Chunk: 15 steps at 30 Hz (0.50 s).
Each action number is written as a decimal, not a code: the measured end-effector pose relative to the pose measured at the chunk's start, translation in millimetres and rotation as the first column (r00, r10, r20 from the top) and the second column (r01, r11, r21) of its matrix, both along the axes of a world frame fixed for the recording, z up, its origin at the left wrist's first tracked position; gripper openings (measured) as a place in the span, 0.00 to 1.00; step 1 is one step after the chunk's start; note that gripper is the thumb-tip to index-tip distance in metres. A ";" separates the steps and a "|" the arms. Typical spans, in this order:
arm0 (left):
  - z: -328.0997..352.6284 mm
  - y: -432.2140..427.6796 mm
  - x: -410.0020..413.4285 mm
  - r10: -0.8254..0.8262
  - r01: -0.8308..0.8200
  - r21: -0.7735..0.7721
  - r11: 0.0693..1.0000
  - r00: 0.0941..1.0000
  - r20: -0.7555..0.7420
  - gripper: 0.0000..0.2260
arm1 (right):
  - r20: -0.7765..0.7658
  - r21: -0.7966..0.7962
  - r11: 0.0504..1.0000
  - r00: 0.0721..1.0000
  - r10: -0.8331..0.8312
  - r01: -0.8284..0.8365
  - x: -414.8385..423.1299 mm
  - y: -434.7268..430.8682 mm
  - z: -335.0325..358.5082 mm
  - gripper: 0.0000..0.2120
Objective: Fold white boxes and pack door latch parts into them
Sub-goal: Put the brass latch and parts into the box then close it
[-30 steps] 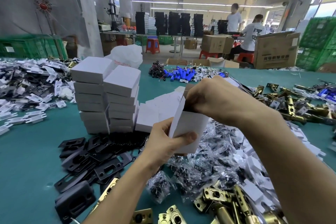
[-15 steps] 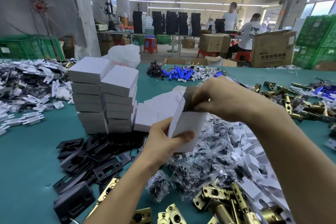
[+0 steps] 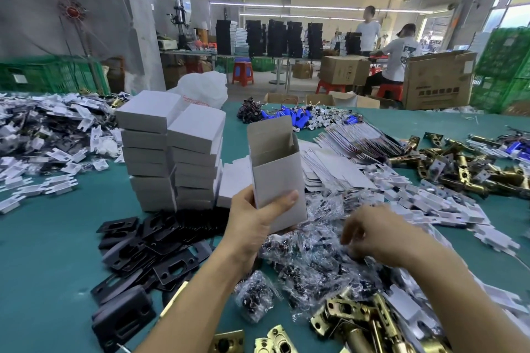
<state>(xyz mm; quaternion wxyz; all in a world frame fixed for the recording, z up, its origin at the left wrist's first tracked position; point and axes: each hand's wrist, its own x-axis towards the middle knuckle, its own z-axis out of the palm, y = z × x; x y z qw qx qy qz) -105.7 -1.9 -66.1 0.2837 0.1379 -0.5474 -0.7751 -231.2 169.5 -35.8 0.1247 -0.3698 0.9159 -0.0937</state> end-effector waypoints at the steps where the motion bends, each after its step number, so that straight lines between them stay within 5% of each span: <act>1: 0.2 0.0 0.0 -0.004 0.004 -0.002 1.000 1.000 0.005 0.24 | -0.006 -0.020 1.000 1.000 0.003 -0.003 -1.4 -0.5 0.7 0.08; 6: -0.1 0.4 0.4 -0.008 0.010 -0.038 0.999 0.998 0.058 0.26 | -0.085 -0.114 0.992 0.995 0.047 -0.056 -5.2 -0.2 13.9 0.11; 9: 0.6 -0.3 1.8 0.006 -0.002 -0.044 0.999 0.997 0.083 0.24 | -0.069 -0.365 0.930 0.997 0.019 -0.043 3.6 0.4 25.4 0.10; 12: -0.6 -0.6 2.3 0.001 0.010 -0.082 0.997 0.991 0.134 0.22 | -0.041 -0.757 0.652 0.999 0.033 -0.053 21.9 -2.6 46.1 0.07; 15: -1.2 -0.3 2.6 -0.030 0.048 -0.098 0.994 0.984 0.173 0.21 | -0.169 -0.883 0.435 0.984 0.055 -0.176 33.3 -14.9 66.3 0.06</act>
